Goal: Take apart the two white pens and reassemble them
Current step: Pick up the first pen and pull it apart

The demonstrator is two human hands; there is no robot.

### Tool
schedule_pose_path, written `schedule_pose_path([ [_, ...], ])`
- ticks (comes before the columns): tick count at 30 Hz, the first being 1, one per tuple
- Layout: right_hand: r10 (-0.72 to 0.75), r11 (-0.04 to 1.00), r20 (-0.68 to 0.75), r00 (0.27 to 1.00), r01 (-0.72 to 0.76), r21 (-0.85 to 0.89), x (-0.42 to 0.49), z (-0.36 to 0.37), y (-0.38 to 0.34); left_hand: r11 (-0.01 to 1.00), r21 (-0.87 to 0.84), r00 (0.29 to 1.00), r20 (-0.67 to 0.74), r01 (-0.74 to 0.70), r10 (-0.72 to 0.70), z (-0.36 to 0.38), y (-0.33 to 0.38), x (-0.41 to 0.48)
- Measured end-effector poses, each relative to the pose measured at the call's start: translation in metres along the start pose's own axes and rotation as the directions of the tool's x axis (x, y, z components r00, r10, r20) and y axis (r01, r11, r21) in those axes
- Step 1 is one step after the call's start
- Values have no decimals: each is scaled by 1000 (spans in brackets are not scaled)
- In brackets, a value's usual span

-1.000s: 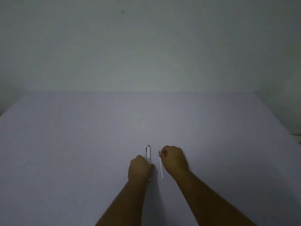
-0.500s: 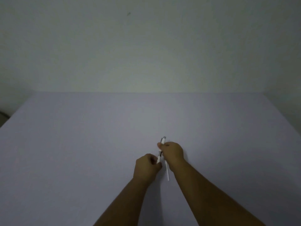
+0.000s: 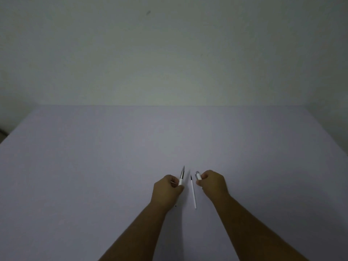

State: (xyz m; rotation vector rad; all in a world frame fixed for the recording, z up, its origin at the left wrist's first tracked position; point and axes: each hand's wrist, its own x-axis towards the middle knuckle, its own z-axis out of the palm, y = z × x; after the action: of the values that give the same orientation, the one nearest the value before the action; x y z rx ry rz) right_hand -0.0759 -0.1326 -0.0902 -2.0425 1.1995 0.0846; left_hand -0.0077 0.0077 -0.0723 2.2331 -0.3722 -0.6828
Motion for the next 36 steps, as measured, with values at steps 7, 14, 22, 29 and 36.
schedule_pose_path([
  [7,13,1000,-35,999,-12,16,1,8,5,1000,10,1000,0,17,-17,-3,3,-2],
  [14,-68,928,-15,998,68,366,-17,-8,-25,996,79,999,-12,-51,52,-4,13,-10],
  [22,-121,821,70,990,60,568,-34,-26,-39,995,6,993,59,-101,101,-13,33,-30],
  [29,-179,651,220,959,-52,758,-44,-38,-34,992,-21,985,119,-122,124,-29,37,-39],
  [36,-194,657,256,947,-69,751,-48,-42,-31,984,65,983,88,-165,159,-31,40,-46],
])
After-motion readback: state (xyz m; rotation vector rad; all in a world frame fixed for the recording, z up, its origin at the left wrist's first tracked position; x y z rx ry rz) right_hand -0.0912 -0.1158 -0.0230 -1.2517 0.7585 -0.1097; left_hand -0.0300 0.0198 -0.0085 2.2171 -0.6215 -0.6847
